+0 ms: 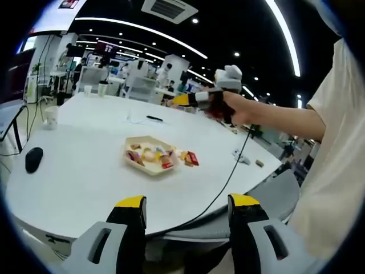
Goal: Place the target food into the container with the food tongs after gripping and lifting it, then release it inside without dropping or visibly crushing the food.
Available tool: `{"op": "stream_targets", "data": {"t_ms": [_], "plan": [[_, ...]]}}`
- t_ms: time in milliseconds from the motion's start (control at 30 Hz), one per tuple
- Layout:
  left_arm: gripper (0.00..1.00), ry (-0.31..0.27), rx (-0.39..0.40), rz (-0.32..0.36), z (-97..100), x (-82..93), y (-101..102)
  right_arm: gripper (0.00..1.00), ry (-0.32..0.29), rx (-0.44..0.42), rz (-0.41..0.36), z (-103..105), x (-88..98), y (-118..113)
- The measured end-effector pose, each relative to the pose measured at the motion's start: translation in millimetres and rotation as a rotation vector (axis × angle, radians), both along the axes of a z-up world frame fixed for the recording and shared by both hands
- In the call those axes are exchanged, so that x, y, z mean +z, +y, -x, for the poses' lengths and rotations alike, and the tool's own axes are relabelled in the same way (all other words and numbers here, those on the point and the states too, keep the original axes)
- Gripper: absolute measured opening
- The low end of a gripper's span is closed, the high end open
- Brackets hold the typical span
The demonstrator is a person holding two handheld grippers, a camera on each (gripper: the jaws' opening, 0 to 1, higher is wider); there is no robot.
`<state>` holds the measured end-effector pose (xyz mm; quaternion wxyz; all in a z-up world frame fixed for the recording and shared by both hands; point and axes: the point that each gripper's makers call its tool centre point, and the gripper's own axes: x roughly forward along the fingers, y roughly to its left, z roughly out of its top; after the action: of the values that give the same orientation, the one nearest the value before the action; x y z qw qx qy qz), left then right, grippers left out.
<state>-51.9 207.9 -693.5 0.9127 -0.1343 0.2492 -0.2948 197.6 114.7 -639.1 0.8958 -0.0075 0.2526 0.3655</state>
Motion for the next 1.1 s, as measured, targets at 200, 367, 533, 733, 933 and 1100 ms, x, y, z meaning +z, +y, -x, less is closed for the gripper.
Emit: {"op": "stream_targets", "data": {"t_ms": [200,367,533,733,933,1100], "plan": [[0.57,0.002,-0.003,-0.003,1.3,-0.4,1,0.28,0.017,-0.032,-0.001,0,-8.4,-13],[0.57,0.005,0.005,-0.004,1.5,-1.0,4,0.28,0.022,-0.05,-0.001,-3,-11.8,-23],[0.57,0.01,-0.005,-0.006,2.1,-2.0,2,0.28,0.021,-0.098,-0.004,-18,-16.3,-47],[0.57,0.014,-0.015,-0.006,1.0,-2.8,-1,0.28,0.012,-0.167,0.003,-33,-15.3,-84],[0.57,0.016,-0.038,-0.01,-3.8,-2.3,-7,0.28,0.015,-0.215,0.017,-24,-16.0,-108],[0.57,0.02,-0.057,-0.014,-5.1,-2.2,-10,0.28,0.034,-0.286,0.012,-18,-21.1,-129]]}}
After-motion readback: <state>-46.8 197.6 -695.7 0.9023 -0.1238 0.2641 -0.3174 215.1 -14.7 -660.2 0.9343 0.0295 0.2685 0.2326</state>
